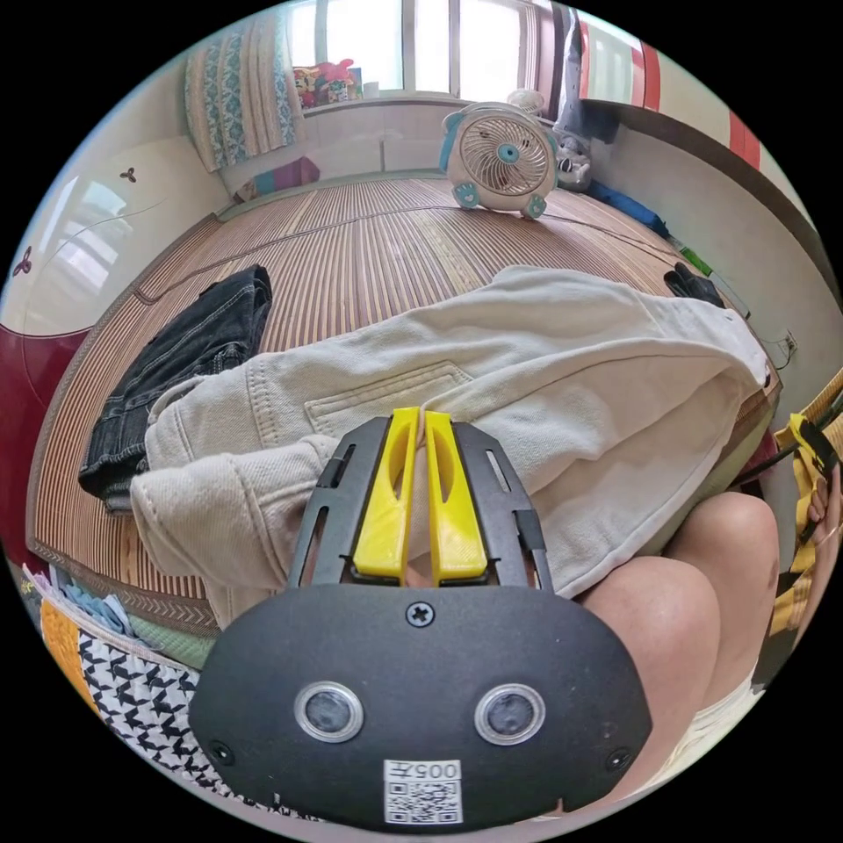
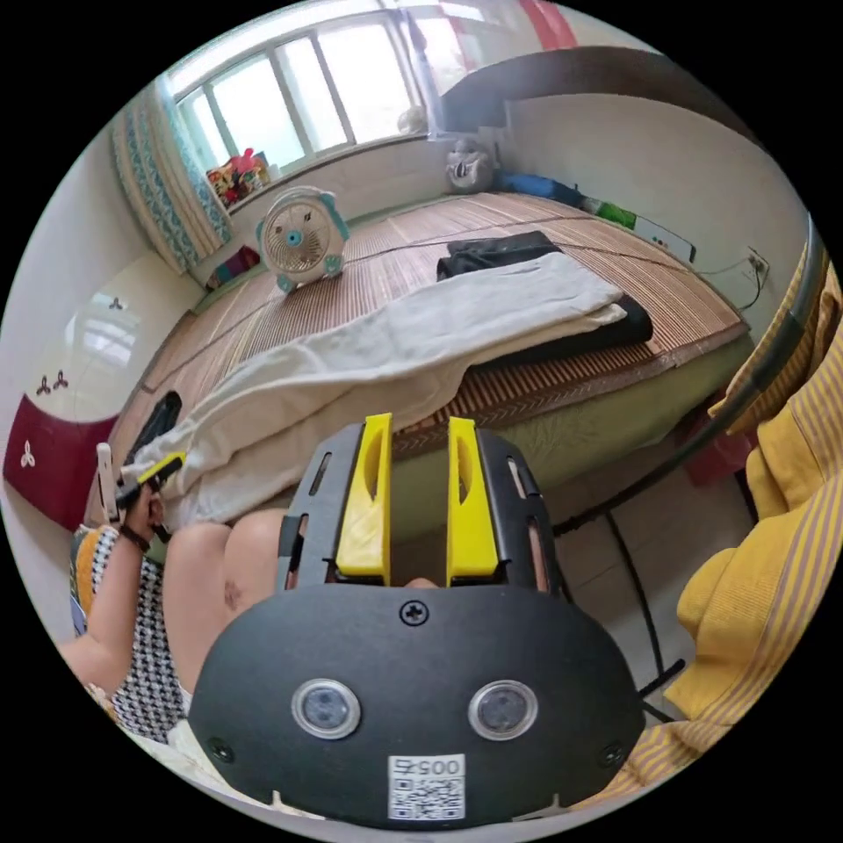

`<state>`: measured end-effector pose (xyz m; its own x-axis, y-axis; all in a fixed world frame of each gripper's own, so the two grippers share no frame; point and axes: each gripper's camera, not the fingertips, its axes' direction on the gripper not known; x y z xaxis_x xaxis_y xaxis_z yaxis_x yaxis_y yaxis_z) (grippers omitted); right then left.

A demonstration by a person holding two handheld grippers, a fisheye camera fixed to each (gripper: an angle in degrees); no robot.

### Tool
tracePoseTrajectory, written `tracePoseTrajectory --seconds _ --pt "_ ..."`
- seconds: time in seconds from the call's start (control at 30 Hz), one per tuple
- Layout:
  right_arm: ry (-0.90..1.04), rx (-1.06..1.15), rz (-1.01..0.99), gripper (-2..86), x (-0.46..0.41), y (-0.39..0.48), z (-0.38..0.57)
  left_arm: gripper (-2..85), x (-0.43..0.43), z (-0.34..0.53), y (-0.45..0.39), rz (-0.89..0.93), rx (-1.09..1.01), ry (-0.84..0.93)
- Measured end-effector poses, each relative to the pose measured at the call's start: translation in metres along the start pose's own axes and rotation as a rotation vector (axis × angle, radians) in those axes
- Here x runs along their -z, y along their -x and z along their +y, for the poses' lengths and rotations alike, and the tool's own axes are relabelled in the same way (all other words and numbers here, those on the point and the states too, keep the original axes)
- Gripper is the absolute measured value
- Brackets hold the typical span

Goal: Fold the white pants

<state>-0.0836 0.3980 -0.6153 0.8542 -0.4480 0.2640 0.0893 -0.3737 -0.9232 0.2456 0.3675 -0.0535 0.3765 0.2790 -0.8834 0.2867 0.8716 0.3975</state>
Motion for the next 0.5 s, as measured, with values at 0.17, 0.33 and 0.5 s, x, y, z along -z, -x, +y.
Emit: tracePoseTrajectory --seconds 0.17,0.33,0.5 --pt "0.052 -0.193 -0.219 10.4 -0.018 -0.05 -0.048 2.7 -0.003 -0.005 0.008 0.016 0.009 -0.005" --pt "0.126 -0.284 -0.247 10.0 -0.045 -0.069 -0.075 2.7 -0.005 -0.006 0.016 0.034 0.007 -0.016" --pt "0.095 -0.361 -0.254 5.7 -0.055 -0.084 -0.088 2.0 -0.005 -0.004 0.022 0.031 0.011 -0.035"
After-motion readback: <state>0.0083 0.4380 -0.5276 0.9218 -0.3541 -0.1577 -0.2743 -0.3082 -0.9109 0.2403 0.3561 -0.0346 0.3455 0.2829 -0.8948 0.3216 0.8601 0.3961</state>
